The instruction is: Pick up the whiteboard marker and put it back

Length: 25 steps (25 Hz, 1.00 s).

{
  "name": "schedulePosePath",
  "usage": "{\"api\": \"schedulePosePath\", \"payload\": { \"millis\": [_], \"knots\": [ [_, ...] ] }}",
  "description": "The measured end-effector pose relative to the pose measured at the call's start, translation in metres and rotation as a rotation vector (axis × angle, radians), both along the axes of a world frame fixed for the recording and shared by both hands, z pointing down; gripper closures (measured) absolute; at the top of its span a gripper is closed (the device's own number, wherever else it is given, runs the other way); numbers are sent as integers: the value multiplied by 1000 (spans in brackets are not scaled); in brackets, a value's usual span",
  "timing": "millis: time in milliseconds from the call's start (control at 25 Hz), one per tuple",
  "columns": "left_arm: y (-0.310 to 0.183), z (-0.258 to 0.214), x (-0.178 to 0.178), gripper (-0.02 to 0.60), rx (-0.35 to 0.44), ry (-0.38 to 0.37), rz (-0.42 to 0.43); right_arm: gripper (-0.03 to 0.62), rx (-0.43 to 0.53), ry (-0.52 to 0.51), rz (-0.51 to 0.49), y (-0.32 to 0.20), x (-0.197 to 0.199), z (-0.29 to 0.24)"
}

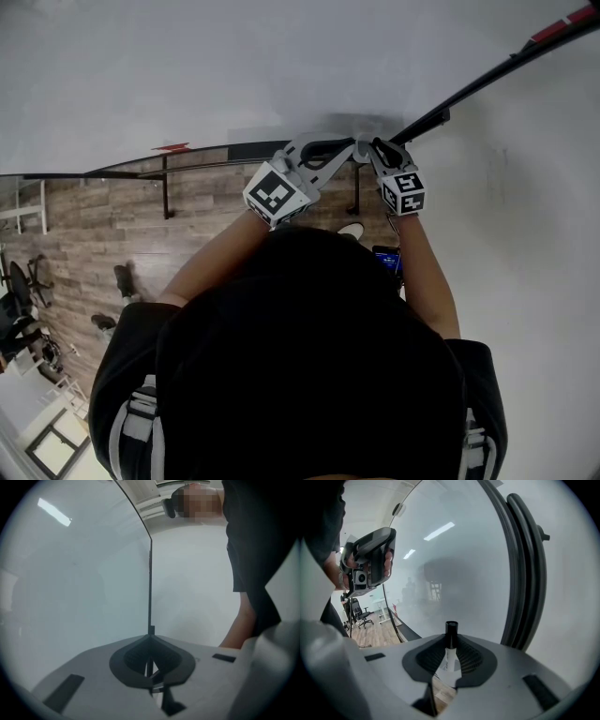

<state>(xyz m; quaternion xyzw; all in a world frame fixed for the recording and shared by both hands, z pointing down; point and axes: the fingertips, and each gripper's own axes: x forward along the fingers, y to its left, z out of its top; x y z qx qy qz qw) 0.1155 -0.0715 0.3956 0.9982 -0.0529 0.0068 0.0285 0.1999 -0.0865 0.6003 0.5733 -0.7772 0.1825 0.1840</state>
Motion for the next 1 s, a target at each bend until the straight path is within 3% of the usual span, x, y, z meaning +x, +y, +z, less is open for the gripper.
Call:
{"api": "schedulePosePath", "payload": {
  "millis": [720,1000],
  "knots": [
    [-3,3,1,578,5,-11,-7,497,24,-30,36,1,12,-12],
    [-3,1,0,578,7,-19,-14,497,71,-58,30,7,5,-45]
  ]
}}
